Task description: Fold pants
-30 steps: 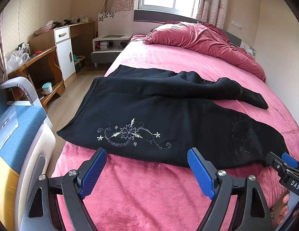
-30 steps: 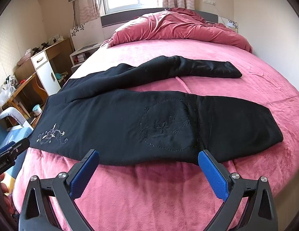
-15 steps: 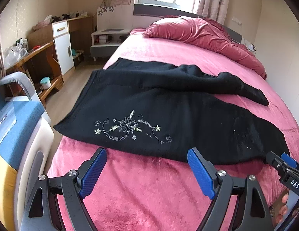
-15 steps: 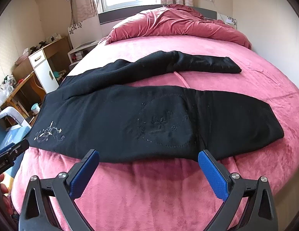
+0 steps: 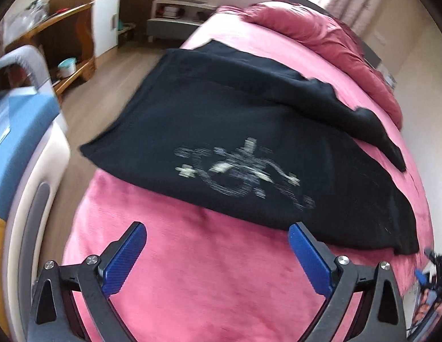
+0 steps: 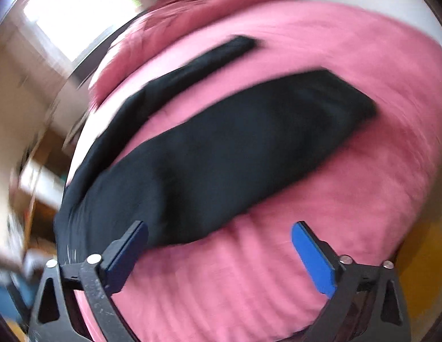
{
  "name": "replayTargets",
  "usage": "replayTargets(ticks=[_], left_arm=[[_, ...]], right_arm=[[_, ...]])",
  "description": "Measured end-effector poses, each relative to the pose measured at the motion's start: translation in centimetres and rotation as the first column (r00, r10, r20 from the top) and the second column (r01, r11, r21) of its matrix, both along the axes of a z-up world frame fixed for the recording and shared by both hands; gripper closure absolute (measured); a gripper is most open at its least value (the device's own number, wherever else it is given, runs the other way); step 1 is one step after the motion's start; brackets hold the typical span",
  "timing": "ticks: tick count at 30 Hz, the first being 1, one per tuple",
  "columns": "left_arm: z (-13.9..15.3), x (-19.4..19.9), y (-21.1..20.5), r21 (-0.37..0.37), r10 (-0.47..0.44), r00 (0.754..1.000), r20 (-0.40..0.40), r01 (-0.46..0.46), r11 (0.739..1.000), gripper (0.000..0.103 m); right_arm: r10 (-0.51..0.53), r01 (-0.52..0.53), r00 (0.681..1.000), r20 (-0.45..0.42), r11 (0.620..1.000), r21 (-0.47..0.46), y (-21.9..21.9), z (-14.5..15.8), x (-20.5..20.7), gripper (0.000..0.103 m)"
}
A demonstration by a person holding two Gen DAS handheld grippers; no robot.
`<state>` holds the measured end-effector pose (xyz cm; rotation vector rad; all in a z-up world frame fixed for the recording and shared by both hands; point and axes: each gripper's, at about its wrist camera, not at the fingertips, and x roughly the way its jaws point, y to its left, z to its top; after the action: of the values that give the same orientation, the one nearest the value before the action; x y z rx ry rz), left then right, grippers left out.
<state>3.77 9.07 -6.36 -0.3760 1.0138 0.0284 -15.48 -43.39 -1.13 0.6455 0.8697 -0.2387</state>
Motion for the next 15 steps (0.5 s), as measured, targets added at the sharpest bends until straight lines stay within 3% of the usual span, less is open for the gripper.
replayTargets(ticks=[2, 5, 10, 15], left_arm=[[-0.5, 0.2, 1.3, 0.022, 0.023, 0.999, -0.025, -0.023, 0.999, 0.004], [-1.0, 0.3, 2.9, 0.013, 0.063, 0.997, -0.037, -0.063, 0.998, 0.016], [-1.9, 0.9, 5.5, -0.054, 0.135, 0.989, -0.057, -0.138, 0.989, 0.034], [-2.5, 2.8, 8.0, -0.113, 0.204, 0.978, -0.036, -0.207, 0.972, 0.04]], right_arm=[[-0.107, 0.108, 0.994, -0.012, 0.993, 0.04, -3.8, -1.1, -1.0, 0.021], [-0.204, 0.205, 0.979, -0.023, 0.972, 0.111, -7.8, -2.5, -1.1, 0.026], [-0.237, 0.242, 0.97, -0.055, 0.961, 0.134, -10.3, -4.1, 1.3, 0.026], [-0.224, 0.229, 0.972, -0.068, 0.972, 0.062, -10.6, -4.1, 4.6, 0.029]])
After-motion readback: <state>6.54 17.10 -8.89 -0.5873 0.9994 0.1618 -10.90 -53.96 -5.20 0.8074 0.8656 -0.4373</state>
